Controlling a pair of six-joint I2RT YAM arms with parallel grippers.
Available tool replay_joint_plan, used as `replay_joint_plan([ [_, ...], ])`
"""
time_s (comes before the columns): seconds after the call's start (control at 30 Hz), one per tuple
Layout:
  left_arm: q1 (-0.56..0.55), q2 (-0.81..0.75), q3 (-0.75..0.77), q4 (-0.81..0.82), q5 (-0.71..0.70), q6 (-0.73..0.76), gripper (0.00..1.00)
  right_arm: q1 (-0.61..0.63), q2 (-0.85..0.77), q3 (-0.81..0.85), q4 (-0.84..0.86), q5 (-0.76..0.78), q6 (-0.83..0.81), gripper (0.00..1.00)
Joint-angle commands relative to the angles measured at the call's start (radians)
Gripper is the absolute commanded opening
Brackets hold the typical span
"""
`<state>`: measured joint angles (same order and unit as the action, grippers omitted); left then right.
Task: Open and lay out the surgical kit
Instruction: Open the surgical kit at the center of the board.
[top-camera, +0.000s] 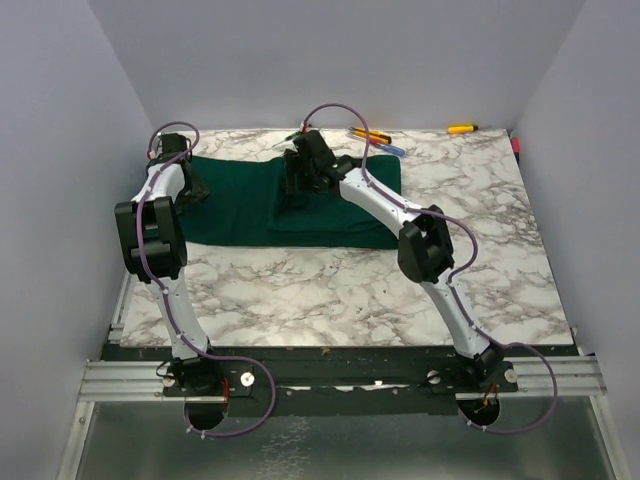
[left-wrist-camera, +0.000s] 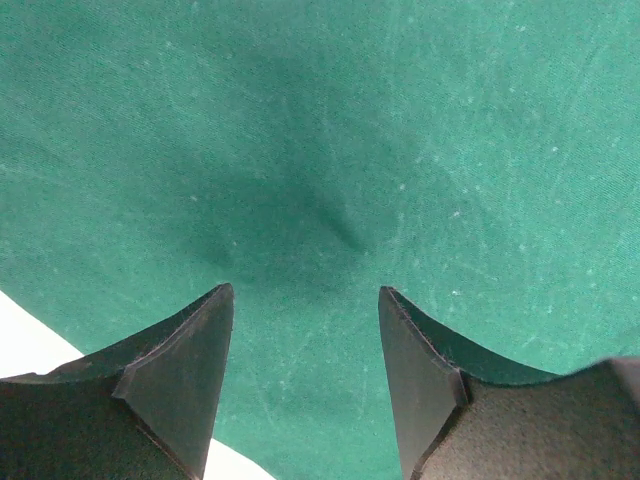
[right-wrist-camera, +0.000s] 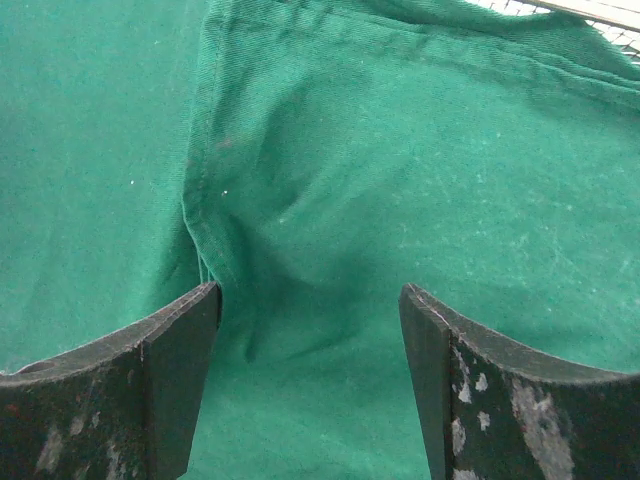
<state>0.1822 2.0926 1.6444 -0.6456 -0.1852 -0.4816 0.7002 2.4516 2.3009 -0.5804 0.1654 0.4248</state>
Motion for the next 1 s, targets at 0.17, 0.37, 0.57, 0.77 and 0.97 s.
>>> replay_joint_plan([
  [0.17, 0.005, -0.03, -0.018, 0.041, 0.025, -0.02, 0.61, 0.008, 0.013, -0.003, 0.14, -0.092, 0.006, 0.77],
  [0.37, 0.008, -0.024, -0.019, 0.043, 0.017, -0.025, 0.61, 0.017, 0.033, -0.01, 0.142, -0.098, 0.004, 0.75],
  [0.57, 0.009, -0.021, -0.028, 0.042, 0.007, -0.029, 0.6, 0.029, 0.058, -0.021, 0.126, -0.106, -0.013, 0.6],
  [0.77, 0.012, -0.016, -0.033, 0.043, 0.006, -0.031, 0.6, 0.045, 0.07, -0.024, 0.125, -0.115, -0.029, 0.57],
  [0.97, 0.014, -0.014, -0.035, 0.043, 0.009, -0.031, 0.59, 0.048, 0.084, -0.003, 0.081, -0.101, -0.022, 0.35],
])
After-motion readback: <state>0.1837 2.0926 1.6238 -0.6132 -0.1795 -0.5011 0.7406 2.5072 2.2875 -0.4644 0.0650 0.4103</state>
